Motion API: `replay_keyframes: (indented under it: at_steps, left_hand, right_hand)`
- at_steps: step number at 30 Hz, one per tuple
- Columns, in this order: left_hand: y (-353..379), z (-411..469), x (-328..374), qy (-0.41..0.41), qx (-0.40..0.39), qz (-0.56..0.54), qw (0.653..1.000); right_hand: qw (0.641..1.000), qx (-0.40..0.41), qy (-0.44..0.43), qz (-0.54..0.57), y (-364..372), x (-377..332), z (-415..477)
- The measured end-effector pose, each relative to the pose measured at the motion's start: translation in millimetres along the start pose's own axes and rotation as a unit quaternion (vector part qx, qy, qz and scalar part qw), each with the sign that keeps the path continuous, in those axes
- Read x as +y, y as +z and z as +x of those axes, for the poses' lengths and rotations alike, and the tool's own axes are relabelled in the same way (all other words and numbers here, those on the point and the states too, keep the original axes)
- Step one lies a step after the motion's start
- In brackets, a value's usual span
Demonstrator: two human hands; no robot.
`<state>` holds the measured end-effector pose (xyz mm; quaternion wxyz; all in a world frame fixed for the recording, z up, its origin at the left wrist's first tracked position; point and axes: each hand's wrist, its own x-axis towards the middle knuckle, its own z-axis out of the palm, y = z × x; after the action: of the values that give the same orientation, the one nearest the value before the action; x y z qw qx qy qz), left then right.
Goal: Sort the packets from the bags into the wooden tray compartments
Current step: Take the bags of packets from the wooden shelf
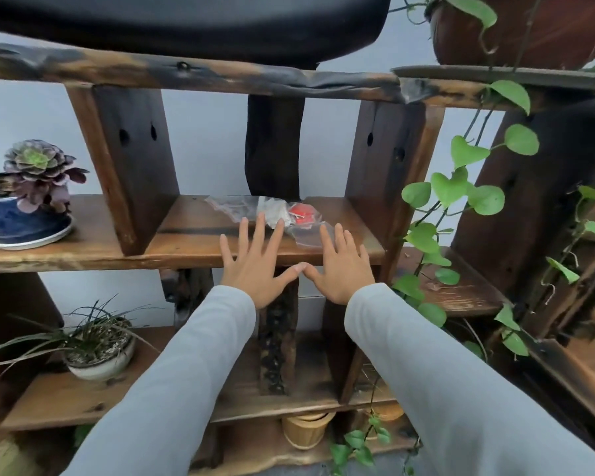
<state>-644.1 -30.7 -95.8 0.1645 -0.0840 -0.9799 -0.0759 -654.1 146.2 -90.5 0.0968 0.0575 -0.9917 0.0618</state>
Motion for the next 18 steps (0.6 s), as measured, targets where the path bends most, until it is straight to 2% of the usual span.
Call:
replay_keyframes:
  at_steps: [18]
  left_hand:
    - [2,-4,23,-0.106,-0.007,-0.032,0.994]
  right_hand:
    - [0.995,-0.043,-0.083,0.037,14,23,52]
